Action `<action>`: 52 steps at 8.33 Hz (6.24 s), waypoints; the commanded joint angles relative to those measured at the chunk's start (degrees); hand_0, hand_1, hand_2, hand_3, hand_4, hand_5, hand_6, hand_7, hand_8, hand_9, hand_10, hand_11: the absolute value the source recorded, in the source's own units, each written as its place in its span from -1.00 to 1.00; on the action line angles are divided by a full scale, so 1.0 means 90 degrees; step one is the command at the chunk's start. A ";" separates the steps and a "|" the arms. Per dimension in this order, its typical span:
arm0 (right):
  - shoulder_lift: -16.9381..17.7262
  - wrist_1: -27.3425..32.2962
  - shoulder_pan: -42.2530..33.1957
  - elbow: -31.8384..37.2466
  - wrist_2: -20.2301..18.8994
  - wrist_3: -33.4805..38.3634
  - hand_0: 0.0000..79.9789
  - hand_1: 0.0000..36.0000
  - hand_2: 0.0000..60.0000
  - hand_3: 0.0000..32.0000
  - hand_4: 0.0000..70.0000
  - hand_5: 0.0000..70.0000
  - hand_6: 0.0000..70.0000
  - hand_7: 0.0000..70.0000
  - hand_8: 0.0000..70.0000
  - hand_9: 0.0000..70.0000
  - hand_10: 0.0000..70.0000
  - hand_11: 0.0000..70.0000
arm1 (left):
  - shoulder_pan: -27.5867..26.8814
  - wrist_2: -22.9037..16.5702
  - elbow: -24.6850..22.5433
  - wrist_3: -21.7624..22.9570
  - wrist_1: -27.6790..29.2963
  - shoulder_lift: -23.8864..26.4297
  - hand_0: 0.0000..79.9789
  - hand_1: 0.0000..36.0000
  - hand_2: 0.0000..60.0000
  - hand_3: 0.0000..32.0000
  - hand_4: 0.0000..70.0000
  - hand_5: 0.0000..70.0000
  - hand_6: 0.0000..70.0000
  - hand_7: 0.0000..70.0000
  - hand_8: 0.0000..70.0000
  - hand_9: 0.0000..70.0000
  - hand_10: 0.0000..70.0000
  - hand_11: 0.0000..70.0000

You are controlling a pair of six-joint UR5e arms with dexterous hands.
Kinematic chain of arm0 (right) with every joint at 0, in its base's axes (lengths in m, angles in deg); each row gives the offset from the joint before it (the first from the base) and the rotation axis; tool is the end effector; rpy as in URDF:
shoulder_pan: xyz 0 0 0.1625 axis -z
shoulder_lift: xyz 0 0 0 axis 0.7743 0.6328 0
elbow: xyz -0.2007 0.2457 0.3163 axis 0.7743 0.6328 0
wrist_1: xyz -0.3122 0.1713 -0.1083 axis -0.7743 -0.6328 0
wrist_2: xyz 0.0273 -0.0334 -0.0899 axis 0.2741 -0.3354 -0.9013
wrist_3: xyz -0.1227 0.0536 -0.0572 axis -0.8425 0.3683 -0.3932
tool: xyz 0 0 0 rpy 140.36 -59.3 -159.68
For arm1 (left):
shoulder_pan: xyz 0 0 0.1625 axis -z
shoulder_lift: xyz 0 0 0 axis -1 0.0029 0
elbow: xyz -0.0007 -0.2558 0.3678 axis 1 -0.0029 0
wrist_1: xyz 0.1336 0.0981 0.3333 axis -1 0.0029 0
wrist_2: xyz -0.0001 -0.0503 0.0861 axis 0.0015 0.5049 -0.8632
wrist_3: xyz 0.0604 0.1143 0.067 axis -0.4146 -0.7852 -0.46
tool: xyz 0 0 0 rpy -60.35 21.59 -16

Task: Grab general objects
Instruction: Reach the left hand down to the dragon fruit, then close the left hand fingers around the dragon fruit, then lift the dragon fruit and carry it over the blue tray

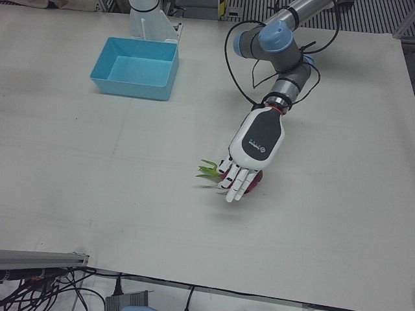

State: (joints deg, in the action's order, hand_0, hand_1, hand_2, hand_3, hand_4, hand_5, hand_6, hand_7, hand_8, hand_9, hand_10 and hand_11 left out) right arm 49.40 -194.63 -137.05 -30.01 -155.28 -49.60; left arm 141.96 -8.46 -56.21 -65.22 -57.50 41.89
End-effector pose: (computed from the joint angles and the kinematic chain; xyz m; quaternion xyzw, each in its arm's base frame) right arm 0.1042 -0.4509 0.7364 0.0685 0.6502 -0.7561 0.0298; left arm 0.1867 -0.5223 0.5358 0.3329 0.6892 -0.4346 0.4747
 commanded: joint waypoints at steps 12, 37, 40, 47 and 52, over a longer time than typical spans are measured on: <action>0.0000 0.0000 0.0000 0.0000 -0.0002 0.0000 -1.00 -1.00 -1.00 -1.00 -1.00 -1.00 -1.00 -1.00 -1.00 -1.00 -1.00 -1.00 | -0.0449 0.0070 0.0858 -0.0544 -0.0972 0.0689 1.00 1.00 1.00 -0.26 -1.00 -0.07 -1.00 -0.41 -1.00 -0.92 -1.00 -1.00; 0.0000 0.0000 0.0000 0.0000 -0.0002 0.0000 -1.00 -1.00 -1.00 -1.00 -1.00 -1.00 -1.00 -1.00 -1.00 -1.00 -1.00 -1.00 | -0.0821 0.0363 0.1250 -0.0505 -0.0444 0.0581 1.00 1.00 1.00 -1.00 0.01 1.00 1.00 1.00 1.00 1.00 1.00 1.00; 0.0010 0.0000 0.0000 0.0000 -0.0002 0.0000 -1.00 -1.00 -1.00 -1.00 -1.00 -1.00 -1.00 -1.00 -1.00 -1.00 -1.00 -1.00 | -0.0762 0.0198 0.0550 -0.0330 -0.0502 0.0493 1.00 1.00 1.00 -1.00 0.50 1.00 1.00 1.00 1.00 1.00 1.00 1.00; 0.0000 0.0000 0.0000 0.0000 -0.0002 0.0000 -1.00 -1.00 -1.00 -1.00 -1.00 -1.00 -1.00 -1.00 -1.00 -1.00 -1.00 -1.00 | -0.0762 -0.2673 -0.0156 0.3170 0.2361 0.0533 1.00 1.00 1.00 -1.00 1.00 1.00 1.00 1.00 1.00 1.00 1.00 1.00; 0.0000 0.0000 0.0000 0.0000 -0.0002 0.0000 -1.00 -1.00 -1.00 -1.00 -1.00 -1.00 -1.00 -1.00 -1.00 -1.00 -1.00 -1.00 | -0.2458 -0.2597 -0.0958 0.3909 0.3373 0.0639 1.00 1.00 1.00 -1.00 1.00 1.00 1.00 1.00 1.00 1.00 1.00 1.00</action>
State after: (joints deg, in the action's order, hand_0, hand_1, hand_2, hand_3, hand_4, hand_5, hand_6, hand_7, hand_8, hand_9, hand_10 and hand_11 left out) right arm 49.40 -194.63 -137.05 -30.01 -155.30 -49.60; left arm 127.08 -32.34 -63.01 -30.49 -29.23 46.63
